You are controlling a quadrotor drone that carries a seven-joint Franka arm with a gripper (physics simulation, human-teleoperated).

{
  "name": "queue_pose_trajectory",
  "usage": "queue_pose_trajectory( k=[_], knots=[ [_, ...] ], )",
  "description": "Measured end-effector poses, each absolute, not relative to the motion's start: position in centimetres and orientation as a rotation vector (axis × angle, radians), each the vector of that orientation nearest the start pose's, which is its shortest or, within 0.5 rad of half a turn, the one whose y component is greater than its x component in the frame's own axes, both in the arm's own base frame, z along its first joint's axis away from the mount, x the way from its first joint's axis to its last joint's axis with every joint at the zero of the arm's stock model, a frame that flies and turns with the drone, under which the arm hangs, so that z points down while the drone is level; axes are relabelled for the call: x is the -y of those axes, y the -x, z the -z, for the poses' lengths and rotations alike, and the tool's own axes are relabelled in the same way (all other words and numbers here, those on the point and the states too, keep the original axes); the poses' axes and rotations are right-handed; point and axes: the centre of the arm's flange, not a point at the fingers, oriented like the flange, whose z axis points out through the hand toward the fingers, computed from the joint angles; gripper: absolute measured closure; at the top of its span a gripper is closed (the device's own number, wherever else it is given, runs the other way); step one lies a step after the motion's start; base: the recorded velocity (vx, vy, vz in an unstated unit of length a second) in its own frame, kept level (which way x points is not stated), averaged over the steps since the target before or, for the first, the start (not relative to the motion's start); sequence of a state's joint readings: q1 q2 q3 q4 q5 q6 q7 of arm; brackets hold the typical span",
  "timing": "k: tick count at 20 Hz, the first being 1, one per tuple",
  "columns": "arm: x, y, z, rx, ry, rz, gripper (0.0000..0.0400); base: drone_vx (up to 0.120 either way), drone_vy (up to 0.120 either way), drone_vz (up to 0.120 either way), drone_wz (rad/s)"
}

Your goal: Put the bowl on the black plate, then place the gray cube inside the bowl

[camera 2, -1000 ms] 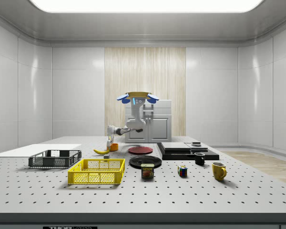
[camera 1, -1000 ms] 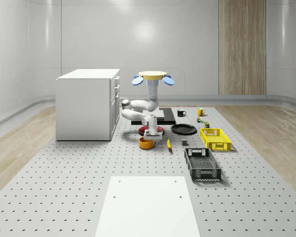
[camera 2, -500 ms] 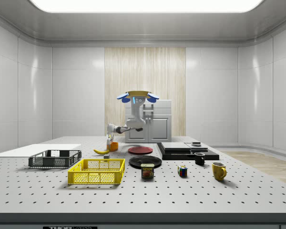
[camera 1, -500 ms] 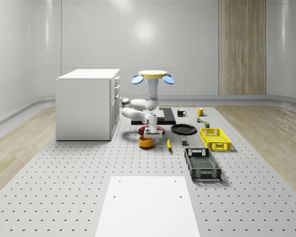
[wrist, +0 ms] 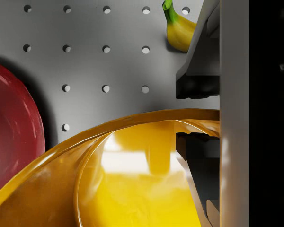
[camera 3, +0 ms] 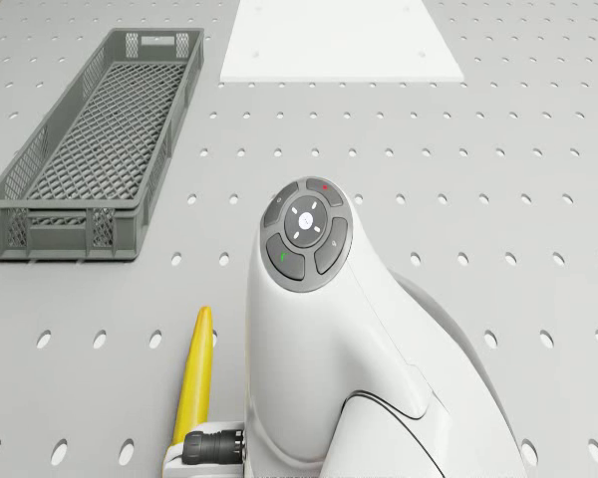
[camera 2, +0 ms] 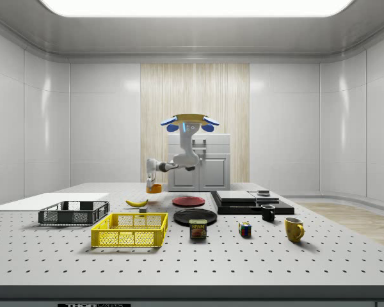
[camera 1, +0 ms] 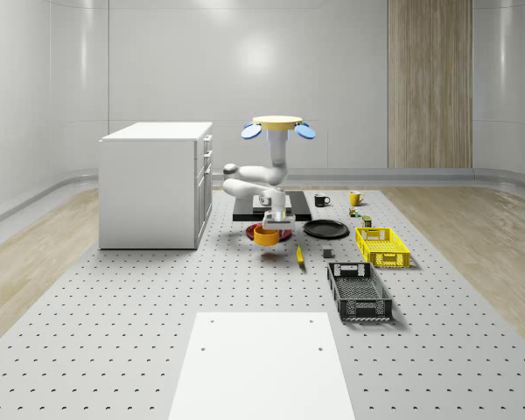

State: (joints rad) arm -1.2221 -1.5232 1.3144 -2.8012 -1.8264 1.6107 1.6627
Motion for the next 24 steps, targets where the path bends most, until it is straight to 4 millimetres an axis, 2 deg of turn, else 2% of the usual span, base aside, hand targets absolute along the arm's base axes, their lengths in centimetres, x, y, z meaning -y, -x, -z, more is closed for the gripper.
queue_pose_trajectory(
  k=[24],
  knots=[
    [-0.61, -32.48, -51.07, 0.002, -0.001, -0.759, 0.0296, -0.120, 0.120, 0.000, 0.000]
  ],
)
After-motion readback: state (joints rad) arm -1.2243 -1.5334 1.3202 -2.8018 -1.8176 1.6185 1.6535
